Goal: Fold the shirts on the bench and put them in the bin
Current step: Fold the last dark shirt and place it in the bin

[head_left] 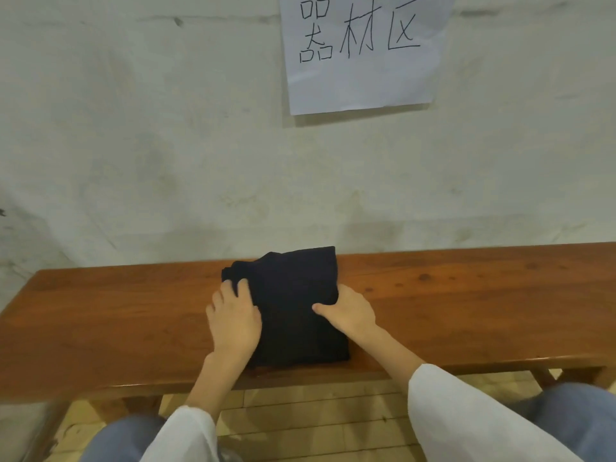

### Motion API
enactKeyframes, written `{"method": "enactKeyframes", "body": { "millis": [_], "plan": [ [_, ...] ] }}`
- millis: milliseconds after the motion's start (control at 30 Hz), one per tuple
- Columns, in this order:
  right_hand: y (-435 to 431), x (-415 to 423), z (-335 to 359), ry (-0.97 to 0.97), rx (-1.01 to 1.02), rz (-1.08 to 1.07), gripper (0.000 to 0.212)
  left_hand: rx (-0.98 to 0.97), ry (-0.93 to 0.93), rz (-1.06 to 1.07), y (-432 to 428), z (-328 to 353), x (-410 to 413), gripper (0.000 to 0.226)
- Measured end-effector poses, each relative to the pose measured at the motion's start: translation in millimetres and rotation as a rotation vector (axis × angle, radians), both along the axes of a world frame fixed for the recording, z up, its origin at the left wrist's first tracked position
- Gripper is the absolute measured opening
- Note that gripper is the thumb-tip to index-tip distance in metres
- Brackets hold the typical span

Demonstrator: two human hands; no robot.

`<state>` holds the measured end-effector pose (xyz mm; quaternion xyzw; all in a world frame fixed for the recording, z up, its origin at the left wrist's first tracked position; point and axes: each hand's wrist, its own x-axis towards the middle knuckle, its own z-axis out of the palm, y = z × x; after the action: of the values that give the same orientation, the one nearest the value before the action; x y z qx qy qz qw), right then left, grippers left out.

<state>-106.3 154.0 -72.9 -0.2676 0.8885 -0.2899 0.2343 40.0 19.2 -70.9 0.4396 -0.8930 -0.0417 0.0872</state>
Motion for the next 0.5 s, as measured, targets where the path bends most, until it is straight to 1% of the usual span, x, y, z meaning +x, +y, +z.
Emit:
{"method": "enactKeyframes", "body": {
  "millis": [100, 167, 200, 267, 300, 333, 367, 433, 500],
  "plan": [
    [2.4, 8.6, -1.0, 0.040, -0.024, 0.020, 0.041, -0.035, -0.078, -0.339, -1.3, 18.3, -49.6, 0.059],
    [5.1, 9.8, -4.2, -0.012, -0.068, 0.032, 0.041, -0.040, -0.165, -0.589, -9.5, 34.2, -87.6, 0.066],
    [6.7, 8.6, -5.4, -0.055, -0.096, 0.034, 0.044, -0.029, -0.234, -0.698, -11.5, 42.2, -106.6, 0.073],
    [10.0, 8.0, -5.8, -0.110, -0.125, 0.039, 0.061, -0.081, -0.406, -0.891, -4.4, 56.7, -136.4, 0.083],
    [12.1, 6.8, -4.6, -0.117, -0.133, 0.039, 0.068, -0.133, -0.498, -0.983, 4.6, 62.5, -148.8, 0.079],
    [15.0, 5.4, -4.0, -0.111, -0.137, 0.044, 0.071, -0.178, -0.587, -1.067, 15.3, 65.6, -158.5, 0.068],
    [16.5, 4.8, -2.3, -0.086, -0.142, 0.060, 0.068, -0.207, -0.676, -1.122, 23.4, 66.7, -164.3, 0.052],
    [23.1, -1.1, -2.7, -0.059, -0.157, 0.063, 0.058, -0.218, -0.812, -1.142, 31.6, 62.0, -175.3, 0.030],
    [29.0, -6.6, -1.4, -0.128, -0.186, 0.041, 0.044, -0.188, -0.839, -1.123, 25.6, 59.3, -179.0, 0.018]
  ]
}}
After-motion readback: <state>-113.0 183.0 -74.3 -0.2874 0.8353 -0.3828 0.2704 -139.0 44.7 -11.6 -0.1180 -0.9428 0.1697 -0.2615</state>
